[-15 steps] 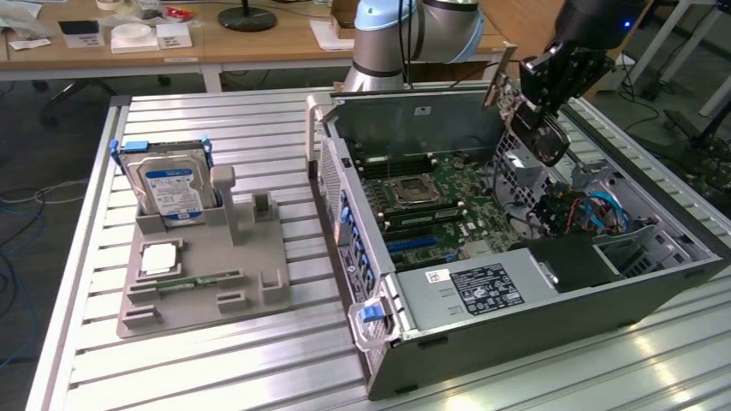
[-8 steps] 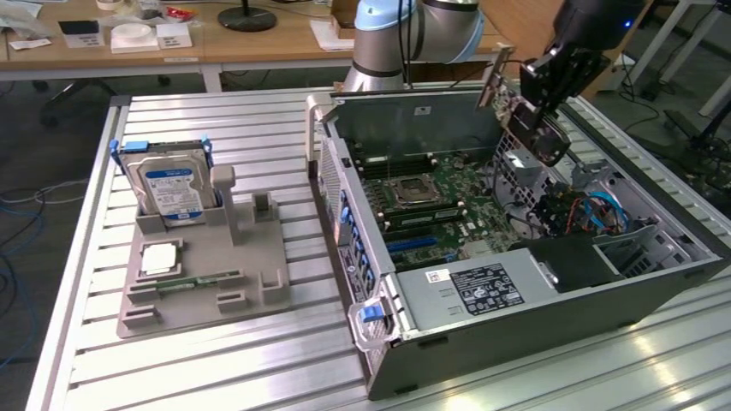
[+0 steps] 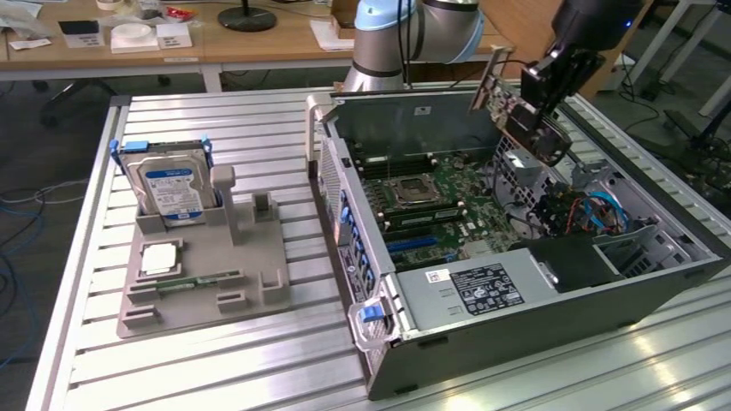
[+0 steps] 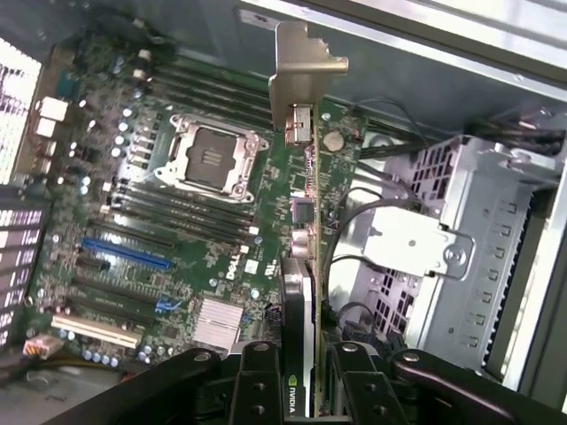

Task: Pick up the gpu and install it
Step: 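Insert the gpu into the slot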

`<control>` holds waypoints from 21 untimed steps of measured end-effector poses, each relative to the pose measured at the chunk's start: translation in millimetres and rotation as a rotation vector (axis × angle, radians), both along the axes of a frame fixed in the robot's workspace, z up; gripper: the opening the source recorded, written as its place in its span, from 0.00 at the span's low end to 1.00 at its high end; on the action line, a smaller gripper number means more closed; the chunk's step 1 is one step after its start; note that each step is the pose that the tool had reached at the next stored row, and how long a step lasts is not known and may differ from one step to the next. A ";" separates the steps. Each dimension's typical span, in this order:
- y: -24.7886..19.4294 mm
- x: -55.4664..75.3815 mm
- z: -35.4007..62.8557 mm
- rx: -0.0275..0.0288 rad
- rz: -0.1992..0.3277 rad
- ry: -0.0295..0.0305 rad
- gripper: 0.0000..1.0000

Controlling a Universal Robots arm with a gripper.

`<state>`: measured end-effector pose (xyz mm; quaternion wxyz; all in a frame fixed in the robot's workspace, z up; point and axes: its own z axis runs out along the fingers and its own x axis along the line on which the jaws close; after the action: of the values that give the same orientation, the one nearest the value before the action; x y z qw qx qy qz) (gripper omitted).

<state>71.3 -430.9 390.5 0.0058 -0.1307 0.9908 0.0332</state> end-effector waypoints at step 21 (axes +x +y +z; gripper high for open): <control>0.0 -2.2 -1.5 -0.0042 0.313 -0.0002 0.26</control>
<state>69.1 -430.9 389.1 0.0004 -0.2835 0.9584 0.0316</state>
